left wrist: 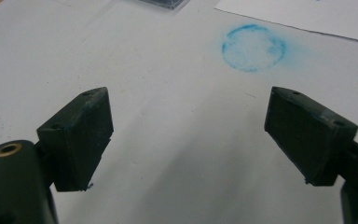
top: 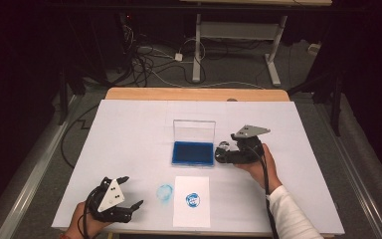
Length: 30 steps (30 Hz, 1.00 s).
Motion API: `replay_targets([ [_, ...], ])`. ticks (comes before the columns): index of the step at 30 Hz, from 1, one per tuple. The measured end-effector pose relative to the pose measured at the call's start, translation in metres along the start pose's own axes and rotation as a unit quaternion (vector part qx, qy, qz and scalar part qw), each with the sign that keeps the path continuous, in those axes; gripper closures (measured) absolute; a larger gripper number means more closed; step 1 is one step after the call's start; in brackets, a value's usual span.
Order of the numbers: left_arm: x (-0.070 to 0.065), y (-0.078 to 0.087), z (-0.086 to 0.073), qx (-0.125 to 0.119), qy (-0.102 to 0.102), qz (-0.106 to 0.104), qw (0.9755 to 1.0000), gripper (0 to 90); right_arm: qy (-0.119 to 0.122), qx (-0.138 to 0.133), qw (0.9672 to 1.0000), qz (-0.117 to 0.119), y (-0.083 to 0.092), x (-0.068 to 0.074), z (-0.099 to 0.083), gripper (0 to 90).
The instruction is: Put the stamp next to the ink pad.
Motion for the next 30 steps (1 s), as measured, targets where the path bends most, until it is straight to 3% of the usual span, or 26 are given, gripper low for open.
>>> replay_targets([
  [6, 0.0, 0.0, 0.0, -0.001, 0.001, 0.001, 1.0, 14.4, 0.011, -0.027, 0.9993, -0.023, 0.008, 0.003, 0.008, 16.0],
  [13, 0.0, 0.0, 0.0, 0.0, 0.0, 0.001, 1.0, 14.3, 0.017, -0.061, 0.997, -0.045, 0.018, 0.004, 0.016, 15.6],
  [19, 0.0, -0.001, 0.0, 0.0, 0.001, 0.0, 1.0, 14.4, 0.012, -0.076, 0.996, -0.046, 0.023, 0.003, 0.019, 15.1],
  [30, -0.001, -0.003, 0.0, 0.005, 0.005, -0.004, 1.0, 14.4, 0.029, -0.083, 0.9955, -0.035, 0.034, 0.01, 0.026, 15.4],
])
Point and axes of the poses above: each handheld gripper's, and its own axes: y roughly backward along the jaws, z roughly out of its top, x roughly to its left, the point moved 3 cm from there along -y, roughly forward along the jaws, and after that the axes turned 10 degrees about -x, right-handed, at the moved point
